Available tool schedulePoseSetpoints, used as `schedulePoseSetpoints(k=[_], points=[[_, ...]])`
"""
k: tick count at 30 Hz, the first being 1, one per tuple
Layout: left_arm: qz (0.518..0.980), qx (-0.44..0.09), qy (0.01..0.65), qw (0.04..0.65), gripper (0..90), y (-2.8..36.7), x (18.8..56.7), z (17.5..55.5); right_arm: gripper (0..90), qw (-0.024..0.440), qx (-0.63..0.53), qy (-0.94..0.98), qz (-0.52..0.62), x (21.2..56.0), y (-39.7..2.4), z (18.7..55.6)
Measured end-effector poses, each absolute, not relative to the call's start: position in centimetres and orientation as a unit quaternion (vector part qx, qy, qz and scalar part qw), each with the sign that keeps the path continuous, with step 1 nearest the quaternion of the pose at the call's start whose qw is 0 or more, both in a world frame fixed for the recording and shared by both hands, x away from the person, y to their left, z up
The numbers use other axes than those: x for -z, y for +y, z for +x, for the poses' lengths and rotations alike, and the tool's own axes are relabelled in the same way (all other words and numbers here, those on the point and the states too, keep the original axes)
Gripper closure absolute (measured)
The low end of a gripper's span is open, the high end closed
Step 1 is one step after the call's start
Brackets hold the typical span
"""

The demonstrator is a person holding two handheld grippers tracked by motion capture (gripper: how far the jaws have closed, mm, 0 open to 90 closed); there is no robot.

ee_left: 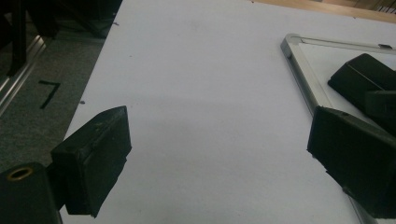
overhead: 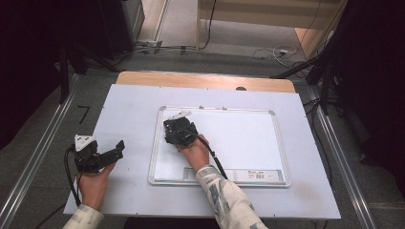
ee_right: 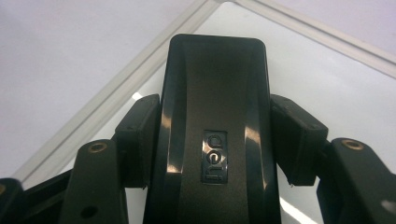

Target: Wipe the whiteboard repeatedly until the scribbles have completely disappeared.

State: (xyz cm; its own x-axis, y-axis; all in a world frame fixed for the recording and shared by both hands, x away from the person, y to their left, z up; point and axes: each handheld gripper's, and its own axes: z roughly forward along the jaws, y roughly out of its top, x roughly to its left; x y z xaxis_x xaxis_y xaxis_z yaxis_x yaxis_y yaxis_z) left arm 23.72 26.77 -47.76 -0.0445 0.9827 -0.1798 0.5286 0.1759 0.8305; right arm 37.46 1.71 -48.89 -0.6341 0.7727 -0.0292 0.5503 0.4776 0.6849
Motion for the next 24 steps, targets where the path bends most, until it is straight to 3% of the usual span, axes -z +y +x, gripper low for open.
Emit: schedulePoseSetpoints(k=[9, 24], points=[[0.570, -0.293, 0.663, 0.387, 6.5, 26.9, 47.9, 23.7, 37.1, 0.178, -0.323, 0.835, 0.408, 48.8, -0.8, 38.5], [0.573, -0.294, 0.662, 0.384, 6.5, 26.6, 47.8, 24.0, 37.1, 0.173, -0.323, 0.846, 0.388, 48.9, -1.5, 35.0]])
